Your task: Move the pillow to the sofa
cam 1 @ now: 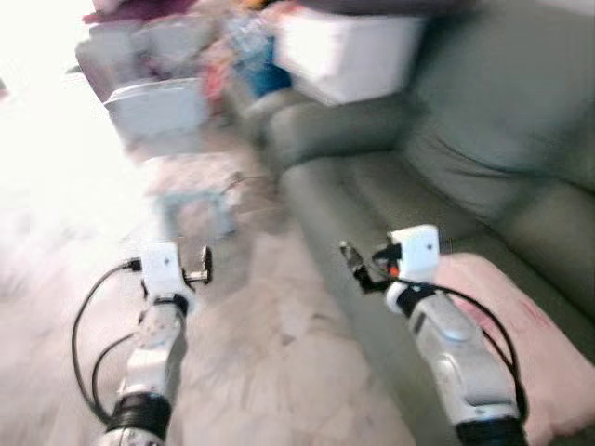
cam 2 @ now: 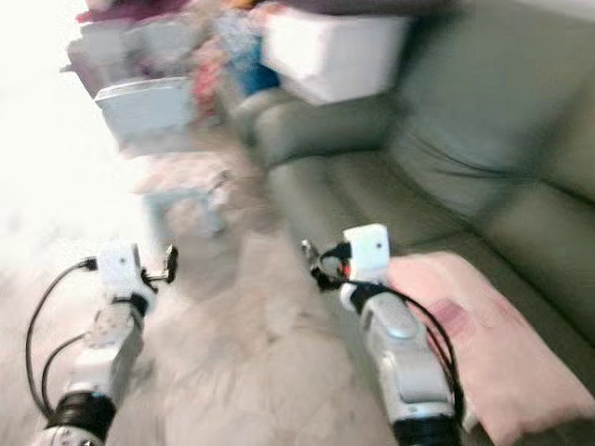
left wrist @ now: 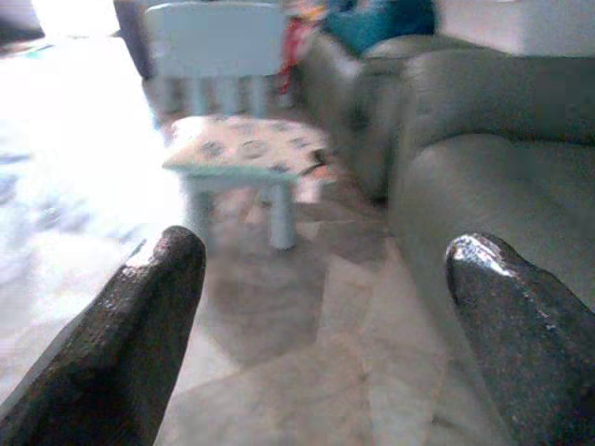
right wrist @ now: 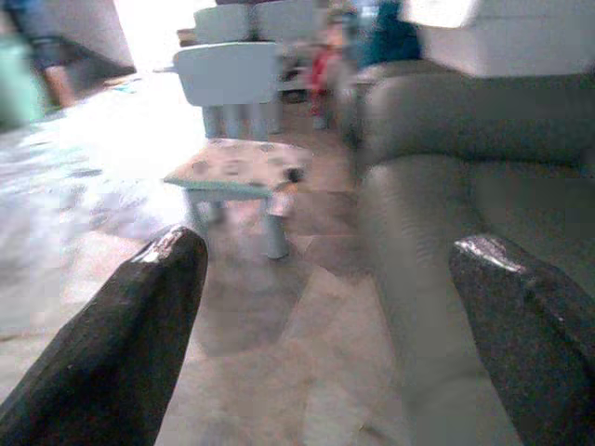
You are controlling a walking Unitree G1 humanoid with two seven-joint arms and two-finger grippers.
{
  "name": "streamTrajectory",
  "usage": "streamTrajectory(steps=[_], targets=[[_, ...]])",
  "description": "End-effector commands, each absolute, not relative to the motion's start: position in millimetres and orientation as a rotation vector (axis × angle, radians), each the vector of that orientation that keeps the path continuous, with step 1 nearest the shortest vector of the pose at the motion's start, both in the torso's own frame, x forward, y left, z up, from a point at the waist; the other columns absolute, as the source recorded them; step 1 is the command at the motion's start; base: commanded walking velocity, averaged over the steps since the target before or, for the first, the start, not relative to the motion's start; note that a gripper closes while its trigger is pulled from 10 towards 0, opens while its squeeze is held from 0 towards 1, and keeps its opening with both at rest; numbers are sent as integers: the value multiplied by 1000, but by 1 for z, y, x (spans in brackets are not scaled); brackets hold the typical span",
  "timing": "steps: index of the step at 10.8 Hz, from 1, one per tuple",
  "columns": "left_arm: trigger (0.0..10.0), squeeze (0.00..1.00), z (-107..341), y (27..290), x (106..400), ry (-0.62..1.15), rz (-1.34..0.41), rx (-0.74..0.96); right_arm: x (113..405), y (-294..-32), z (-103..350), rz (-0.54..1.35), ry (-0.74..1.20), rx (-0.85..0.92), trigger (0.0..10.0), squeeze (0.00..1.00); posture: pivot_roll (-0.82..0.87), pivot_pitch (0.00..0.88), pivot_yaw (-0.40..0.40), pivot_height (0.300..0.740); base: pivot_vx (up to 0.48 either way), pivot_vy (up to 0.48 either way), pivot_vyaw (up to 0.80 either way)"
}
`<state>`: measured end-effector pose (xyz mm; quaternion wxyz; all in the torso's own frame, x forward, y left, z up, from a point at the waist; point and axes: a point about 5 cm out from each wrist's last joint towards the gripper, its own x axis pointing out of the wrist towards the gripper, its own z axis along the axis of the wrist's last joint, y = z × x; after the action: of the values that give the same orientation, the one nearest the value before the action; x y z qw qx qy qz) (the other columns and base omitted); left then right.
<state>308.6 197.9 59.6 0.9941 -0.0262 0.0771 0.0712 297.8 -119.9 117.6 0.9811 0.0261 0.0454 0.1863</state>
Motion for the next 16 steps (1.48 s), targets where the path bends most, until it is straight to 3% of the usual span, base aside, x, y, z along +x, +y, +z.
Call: streamTrajectory(steps=[1,6,12,16], targets=[[10000,0,63,198,311,141,146,-61,298,-118,120,389,85,46,10000,0,-231,0,30,740,0,0,800],[10000,0,67,203,311,102,147,-29,298,-116,120,399,82,51,10000,0,-226,0,33,740,0,0,789],[10000,0,67,198,308,92,91,-118,298,-116,120,392,81,72,10000,0,-226,0,34,740,283,0,0],[10000,0,66,197,307,92,84,-134,297,-116,120,400,83,70,10000,0,-229,3,31,740,383,288,0]])
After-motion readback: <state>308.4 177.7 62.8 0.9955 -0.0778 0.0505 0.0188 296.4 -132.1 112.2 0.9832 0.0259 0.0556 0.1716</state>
